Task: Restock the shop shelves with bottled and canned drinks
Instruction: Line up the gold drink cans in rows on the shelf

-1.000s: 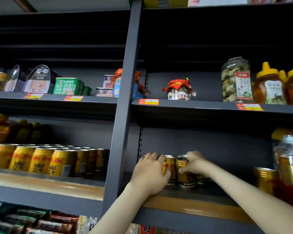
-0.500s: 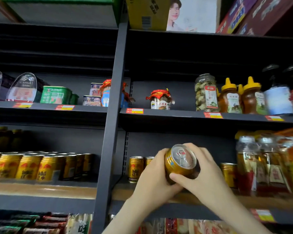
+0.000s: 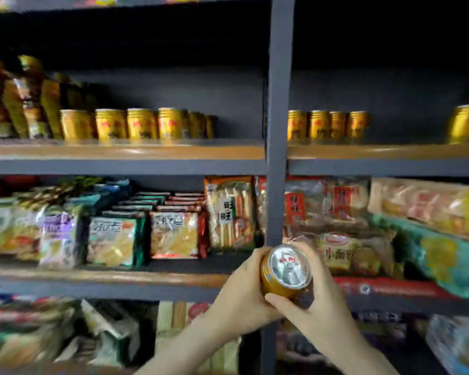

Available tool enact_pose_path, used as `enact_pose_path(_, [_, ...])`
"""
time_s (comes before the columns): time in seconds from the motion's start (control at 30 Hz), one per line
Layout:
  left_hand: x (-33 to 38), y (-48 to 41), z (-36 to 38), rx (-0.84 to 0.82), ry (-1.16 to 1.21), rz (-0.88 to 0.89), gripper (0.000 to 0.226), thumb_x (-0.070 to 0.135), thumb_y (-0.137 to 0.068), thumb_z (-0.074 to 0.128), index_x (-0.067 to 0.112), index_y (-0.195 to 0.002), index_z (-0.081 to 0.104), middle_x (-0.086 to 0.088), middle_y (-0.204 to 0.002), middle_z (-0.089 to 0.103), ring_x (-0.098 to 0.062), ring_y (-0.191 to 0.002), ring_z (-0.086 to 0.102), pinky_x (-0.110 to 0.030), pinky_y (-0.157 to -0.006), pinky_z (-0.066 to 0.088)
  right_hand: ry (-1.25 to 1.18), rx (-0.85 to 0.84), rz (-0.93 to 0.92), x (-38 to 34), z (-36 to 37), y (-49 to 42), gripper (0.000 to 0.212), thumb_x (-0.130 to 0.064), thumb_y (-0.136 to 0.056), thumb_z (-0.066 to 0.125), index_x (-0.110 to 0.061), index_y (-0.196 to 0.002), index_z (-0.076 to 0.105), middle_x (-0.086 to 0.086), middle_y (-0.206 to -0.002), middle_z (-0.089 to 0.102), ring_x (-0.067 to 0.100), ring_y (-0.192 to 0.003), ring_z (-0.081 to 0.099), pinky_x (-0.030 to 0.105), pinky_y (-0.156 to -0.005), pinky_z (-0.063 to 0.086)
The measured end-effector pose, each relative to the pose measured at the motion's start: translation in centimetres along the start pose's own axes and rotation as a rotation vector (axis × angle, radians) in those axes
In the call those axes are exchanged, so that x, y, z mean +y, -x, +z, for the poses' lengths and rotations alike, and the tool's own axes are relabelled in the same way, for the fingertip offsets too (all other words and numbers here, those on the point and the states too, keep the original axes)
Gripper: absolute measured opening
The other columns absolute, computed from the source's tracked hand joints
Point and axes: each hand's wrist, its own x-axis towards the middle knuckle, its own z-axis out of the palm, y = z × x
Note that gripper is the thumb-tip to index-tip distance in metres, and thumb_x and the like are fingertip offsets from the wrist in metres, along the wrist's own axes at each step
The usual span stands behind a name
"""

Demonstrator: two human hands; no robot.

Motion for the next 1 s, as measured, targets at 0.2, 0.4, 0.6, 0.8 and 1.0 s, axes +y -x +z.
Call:
enact_pose_path(0.2, [-7.3, 7.3, -2.7, -0.082, -0.035, -0.181, 0.068, 0.039, -0.067, 0.08, 0.044, -0.12, 0.037, 0.017, -0.115, 0.061, -0.004, -0.108, 0.06, -0.021, -0.087, 0.049, -0.046, -0.125, 0.145, 1.6, 9.9, 3.1, 0.075, -0.038, -0.075, 0.075, -0.053, -0.126, 0.022, -0.034, -0.131, 0.031, -0.029, -0.115, 0.031, 0.002, -0.099, 0.032])
enact_pose_path(0.4, [-11.2, 12.3, -2.8, -0.103, 0.123, -0.412, 0.075, 0.027, -0.064, 0.082, 0.03, -0.127, 0.041, 0.011, -0.115, 0.063, -0.003, -0.103, 0.063, -0.027, -0.089, 0.053, -0.036, -0.268, 0.301, 3.3, 14.6, 4.8, 0.076, -0.028, -0.08, 0.077, -0.036, -0.138, 0.029, -0.018, -0.133, 0.039, -0.013, -0.118, 0.039, -0.001, -0.092, 0.033])
enact_pose_path(0.6, [-13.2, 16.5, -1.1, -0.182, 0.229, -0.763, 0.062, 0.04, -0.067, 0.079, 0.023, -0.12, 0.053, 0.006, -0.108, 0.066, -0.009, -0.096, 0.063, -0.028, -0.082, 0.054, -0.052, -0.446, 0.435, 6.4, 17.6, 7.3, 0.075, -0.036, -0.089, 0.066, -0.028, -0.149, 0.022, -0.008, -0.149, 0.03, 0.004, -0.133, 0.032, 0.021, -0.103, 0.033])
enact_pose_path(0.8, [-13.0, 19.4, 0.1, -0.2, 0.685, -1.257, 0.04, 0.047, -0.08, 0.069, 0.023, -0.112, 0.061, 0.004, -0.109, 0.067, -0.015, -0.102, 0.064, -0.041, -0.086, 0.056, -0.013, -0.706, 0.258, 9.3, 17.8, 10.4, 0.044, -0.038, -0.098, 0.048, -0.036, -0.141, 0.04, -0.017, -0.15, 0.026, -0.004, -0.143, 0.011, 0.032, -0.119, 0.015])
enact_pose_path(1.0, [-13.4, 20.7, -0.2, -0.17, 0.977, -1.459, 0.038, 0.043, -0.088, 0.06, 0.014, -0.112, 0.063, -0.007, -0.097, 0.073, -0.023, -0.089, 0.068, -0.038, -0.071, 0.057, -0.004, -0.981, 0.253, 10.9, 18.3, 12.5, 0.112, -0.051, -0.065, 0.081, -0.049, -0.143, 0.001, -0.019, -0.157, -0.004, -0.002, -0.145, -0.009, 0.029, -0.119, 0.008])
